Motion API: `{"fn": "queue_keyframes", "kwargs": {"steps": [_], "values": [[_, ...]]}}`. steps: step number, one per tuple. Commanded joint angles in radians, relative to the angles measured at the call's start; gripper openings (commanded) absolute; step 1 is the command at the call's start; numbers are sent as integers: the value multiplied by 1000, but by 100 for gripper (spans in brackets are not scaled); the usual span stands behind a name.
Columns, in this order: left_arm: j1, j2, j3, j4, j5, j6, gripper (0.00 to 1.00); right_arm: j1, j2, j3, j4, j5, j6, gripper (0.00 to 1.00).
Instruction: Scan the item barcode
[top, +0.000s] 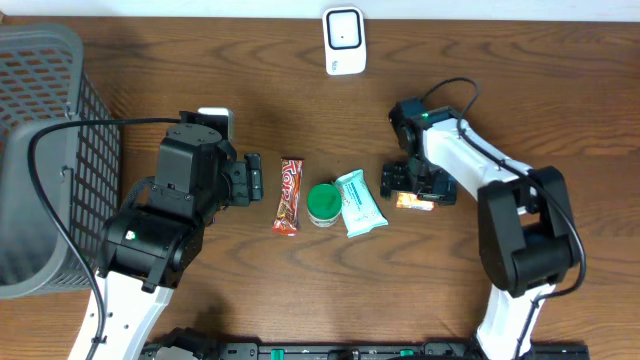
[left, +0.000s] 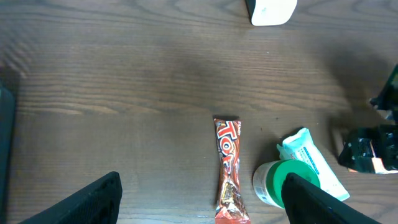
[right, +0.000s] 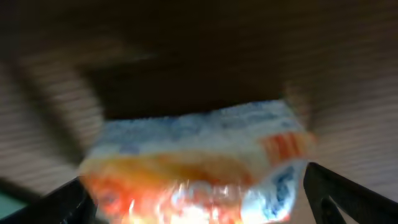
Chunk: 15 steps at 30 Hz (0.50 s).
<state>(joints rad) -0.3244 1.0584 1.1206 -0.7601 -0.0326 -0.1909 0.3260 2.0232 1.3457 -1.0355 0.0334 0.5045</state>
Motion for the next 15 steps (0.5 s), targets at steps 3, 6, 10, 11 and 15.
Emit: {"fn": "queue_keyframes", "kwargs": {"steps": [3,6,10,11,15], "values": [[0,-1,9,-3,-10,-13,83,-11,34,0,4,75,-12,99],[0,-1,9,-3,-10,-13,83,-12,34,0,14,101,-13,99],[0,-1,9,-3,-10,-13,83,-18,34,0,36,108,-16,88],[0,-1,9,-3,-10,-13,83,-20,34,0,42,108,-19,84],[0,-1,9,-3,-10,-13,83,-21,34,0,74,87,-39,69]]}}
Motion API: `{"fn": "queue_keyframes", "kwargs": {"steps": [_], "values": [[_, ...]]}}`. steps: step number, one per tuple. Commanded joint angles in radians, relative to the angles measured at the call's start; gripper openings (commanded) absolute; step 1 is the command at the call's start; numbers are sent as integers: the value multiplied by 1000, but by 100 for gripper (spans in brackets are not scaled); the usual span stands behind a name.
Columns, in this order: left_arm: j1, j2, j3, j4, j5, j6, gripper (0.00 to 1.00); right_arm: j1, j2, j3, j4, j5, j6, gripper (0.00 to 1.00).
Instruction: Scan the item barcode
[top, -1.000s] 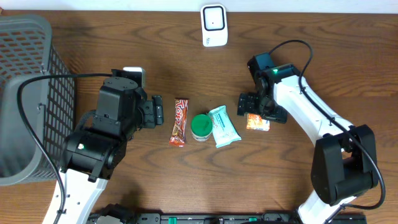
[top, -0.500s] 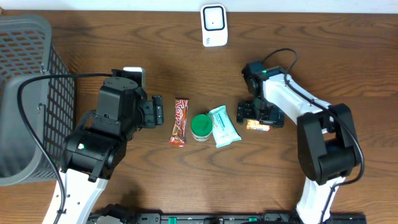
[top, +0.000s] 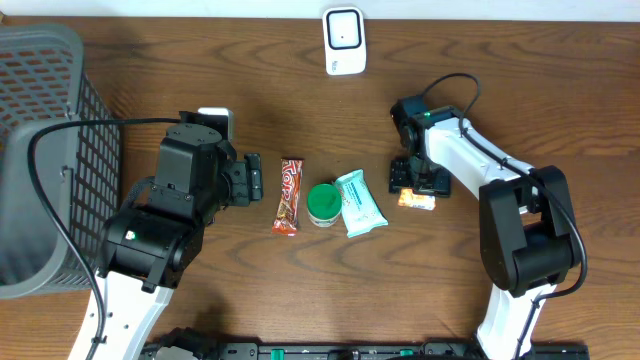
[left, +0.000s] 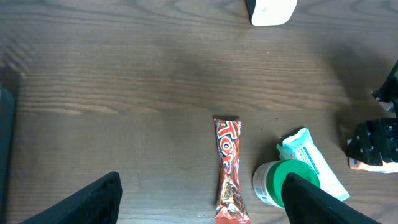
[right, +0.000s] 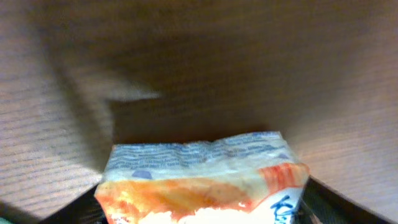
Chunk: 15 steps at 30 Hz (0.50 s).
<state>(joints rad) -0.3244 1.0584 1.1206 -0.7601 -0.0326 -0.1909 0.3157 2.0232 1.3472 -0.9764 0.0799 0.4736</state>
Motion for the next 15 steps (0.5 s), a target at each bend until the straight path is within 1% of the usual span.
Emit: {"fn": "queue_keyframes", "kwargs": {"steps": [1,3,4,5,6,10,15], "values": [[0,-1,9,-3,-10,-13,83,-10,34,-1,21,39,-8,68],[0,-1,9,-3,-10,-13,83,-9,34,-1,32,39,-8,63],[0,-1,9,-3,-10,-13,83,-9,34,-1,36,39,-7,57],[0,-1,9,-3,-10,-13,83,-9,34,-1,40,38,-7,53],[0,-1,9,-3,-10,-13,83,-9,34,0,41,37,-7,52],[0,0,9,-3,-10,-13,83,-10,34,35,0,-10,-8,47],[0,-1,9,-3,-10,-13,83,-10,34,155,-153,-99,-8,49]]}}
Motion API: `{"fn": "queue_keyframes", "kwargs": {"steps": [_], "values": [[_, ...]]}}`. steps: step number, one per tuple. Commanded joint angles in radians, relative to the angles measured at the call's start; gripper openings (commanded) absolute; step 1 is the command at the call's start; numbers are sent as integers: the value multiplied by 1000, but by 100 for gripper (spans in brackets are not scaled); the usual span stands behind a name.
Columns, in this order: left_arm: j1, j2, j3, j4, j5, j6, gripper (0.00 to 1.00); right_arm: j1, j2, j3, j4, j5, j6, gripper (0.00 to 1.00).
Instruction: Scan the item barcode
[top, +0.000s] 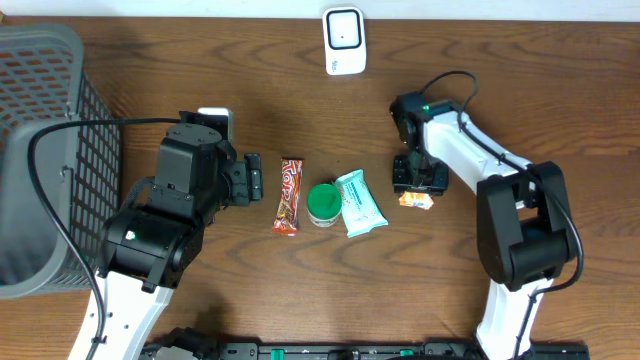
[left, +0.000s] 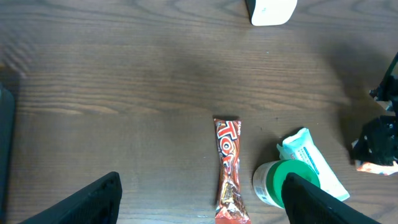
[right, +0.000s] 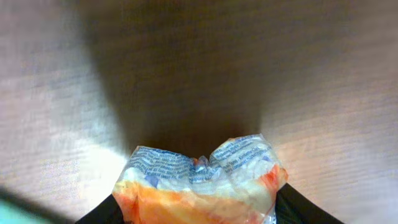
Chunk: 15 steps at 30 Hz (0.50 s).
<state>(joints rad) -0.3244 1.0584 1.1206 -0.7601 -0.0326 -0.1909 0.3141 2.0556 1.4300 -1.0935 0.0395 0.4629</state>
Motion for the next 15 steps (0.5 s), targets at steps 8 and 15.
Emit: {"fn": "queue_keyframes", "kwargs": {"steps": [8,15], "values": [[0,-1,9,-3,-10,-13,83,-8,2,257,-272,-198,3,49],[0,-1,9,-3,-10,-13,83,-8,2,313,-388,-368,-2,49]]}}
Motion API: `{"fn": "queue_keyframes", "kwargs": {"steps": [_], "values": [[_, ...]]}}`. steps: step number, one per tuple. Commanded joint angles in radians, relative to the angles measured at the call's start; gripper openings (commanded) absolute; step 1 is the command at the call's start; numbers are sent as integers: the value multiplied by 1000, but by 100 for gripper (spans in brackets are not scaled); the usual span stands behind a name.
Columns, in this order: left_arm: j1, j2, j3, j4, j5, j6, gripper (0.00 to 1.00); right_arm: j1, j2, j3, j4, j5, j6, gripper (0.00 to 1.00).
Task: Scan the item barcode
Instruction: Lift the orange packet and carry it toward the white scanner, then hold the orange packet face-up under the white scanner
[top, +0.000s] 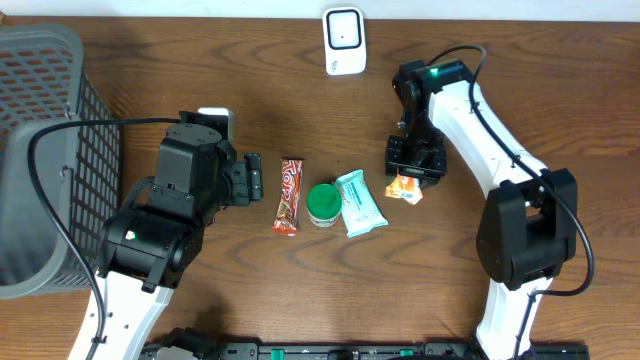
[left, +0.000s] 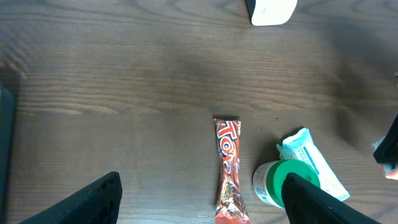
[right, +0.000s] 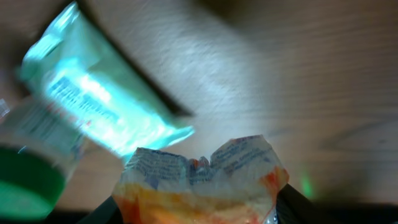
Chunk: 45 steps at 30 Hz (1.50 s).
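My right gripper (top: 408, 178) is shut on a small orange and white snack packet (top: 405, 188), pinched and crumpled between the jaws (right: 202, 180) and held off the table. Below it and to its left lie a teal packet (right: 102, 102) and a green-lidded jar (right: 25, 186). The white barcode scanner (top: 343, 40) stands at the table's far edge, also seen from the left wrist (left: 272, 10). My left gripper (left: 202, 202) stands open and empty, left of a red candy bar (left: 227, 168).
On the middle of the table lie the red candy bar (top: 289, 195), the green-lidded jar (top: 323, 203) and the teal packet (top: 360, 203) in a row. A grey mesh basket (top: 40, 150) fills the left side.
My right gripper now holds the orange packet up off the table and slightly left, beside the teal packet. The left arm and the other items have not moved.
At first my right gripper stood open around the orange packet lying on the table right of the teal packet. Half a second later its jaws were closer around it. Then it was shut on the crumpled packet, and now holds it clear of the table.
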<state>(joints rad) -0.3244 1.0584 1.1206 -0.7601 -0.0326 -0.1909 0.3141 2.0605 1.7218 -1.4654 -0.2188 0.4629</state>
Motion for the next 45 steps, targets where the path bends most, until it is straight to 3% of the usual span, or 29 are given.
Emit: {"fn": "queue_keyframes", "kwargs": {"steps": [1,12,20,24,28,32,38,45], "values": [[0,-1,9,-3,-10,-13,83,-8,-3,21,-33,-126,-2,49],[0,-1,9,-3,-10,-13,83,-8,-3,21,-173,-196,-16,48],[0,-1,9,-3,-10,-13,83,-8,-3,21,-153,-222,-54,50],[0,-1,9,-3,-10,-13,83,-9,-3,21,100,-178,-79,52],[0,-1,9,-3,-10,-13,83,-9,-3,22,406,-40,-74,43],[0,-1,9,-3,-10,-13,83,1,-3,25,699,19,-75,49],[0,-1,9,-3,-10,-13,83,28,13,25,1114,293,-75,55],[0,-1,9,-3,-10,-13,83,40,136,45,1455,315,-68,55]]}}
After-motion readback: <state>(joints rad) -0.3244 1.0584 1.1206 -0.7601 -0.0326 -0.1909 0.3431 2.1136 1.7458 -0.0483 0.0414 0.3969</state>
